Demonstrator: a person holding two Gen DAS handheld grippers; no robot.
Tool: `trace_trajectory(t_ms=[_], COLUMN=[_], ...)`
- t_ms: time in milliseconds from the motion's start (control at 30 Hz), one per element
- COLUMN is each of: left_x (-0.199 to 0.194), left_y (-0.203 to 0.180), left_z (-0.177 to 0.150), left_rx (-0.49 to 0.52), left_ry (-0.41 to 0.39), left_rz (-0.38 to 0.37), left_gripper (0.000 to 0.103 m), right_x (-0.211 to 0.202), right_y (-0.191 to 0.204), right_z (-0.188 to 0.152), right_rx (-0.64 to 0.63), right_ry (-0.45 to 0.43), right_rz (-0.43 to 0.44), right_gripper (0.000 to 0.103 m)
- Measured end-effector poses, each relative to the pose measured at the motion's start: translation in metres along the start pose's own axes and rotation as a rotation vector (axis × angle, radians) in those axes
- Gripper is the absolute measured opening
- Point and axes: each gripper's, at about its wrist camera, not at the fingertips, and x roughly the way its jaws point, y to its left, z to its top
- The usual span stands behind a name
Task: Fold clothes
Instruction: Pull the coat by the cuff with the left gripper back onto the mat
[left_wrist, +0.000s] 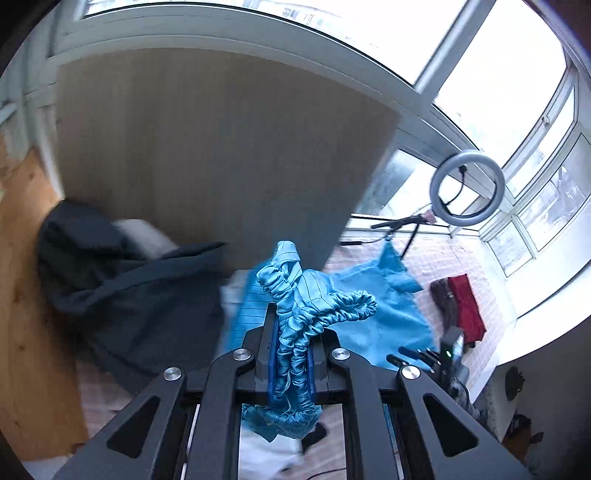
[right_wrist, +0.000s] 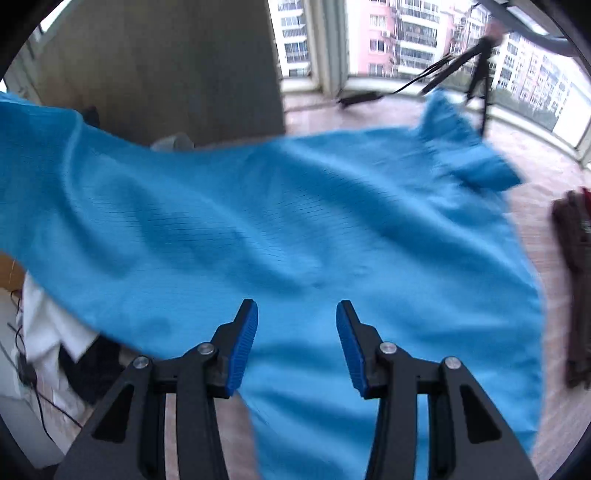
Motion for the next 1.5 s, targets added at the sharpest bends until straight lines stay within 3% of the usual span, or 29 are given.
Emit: trace_trajectory(t_ms=[133,233,467,633,733,833,1000,1100,1167,1300,1333,1500], left_x=[0.047,0.096,0.217,0.263,0.289,0.309,0.308,0.311,0.324,0.375,0.383,0.391], left_y=[-0.080,-0.164,-0.394,-0.486,-0.494,-0.477,-0.415,-0.349,-0.303,-0.220,-0.206,-0.178], left_z=[-0.008,-0.004,0.020,0.019,0.013,0.009,-0.012,-0.045,-0.064,-0.104,-0.112,-0.124], left_rx=[0.033,0.068,0.114,0.137,0.131,0.094,0.115,0.098,0.049,-0.062,-0.088,-0.175], left_ry=[0.030,0.049,0.081,0.094,0.129,0.152,0.123,0.137,0.171,0.320,0.346,0.347], left_rz=[-0.002,-0.002,-0.100,-0.172,-0.158,-0.124,-0.039,0.048,0.107,0.261,0.278,0.227], left_gripper=[0.011,0.011,0.011,0.011,0.011,0.011,0.011,0.011,0.011,0.012,0.012,0.017], right_x=[-0.050,-0.067,-0.073,-0.074,-0.074,-0.073,-0.054,-0.038,-0.027,-0.004,0.002,0.033], right_y=[-0.061,-0.117,-0.214,-0.274,-0.309,-0.339,-0.308,-0.293,-0.282,-0.258,-0.253,-0.225], right_z=[-0.028,-0.047,-0.068,-0.078,-0.084,-0.087,-0.061,-0.044,-0.035,-0.018,-0.016,-0.002], right_rx=[0.015,0.015,0.025,0.033,0.038,0.038,-0.036,-0.059,-0.082,-0.135,-0.146,-0.201], right_ry=[-0.050,-0.088,-0.097,-0.088,-0.083,-0.082,-0.084,-0.070,-0.060,-0.034,-0.028,0.005], right_rz=[0.007,0.014,0.040,0.050,0.057,0.072,0.168,0.178,0.192,0.198,0.191,0.156], right_gripper=[0.044,0.044,0.044,0.044,0.044,0.044,0.044,0.044,0.044,0.044,0.044,0.044])
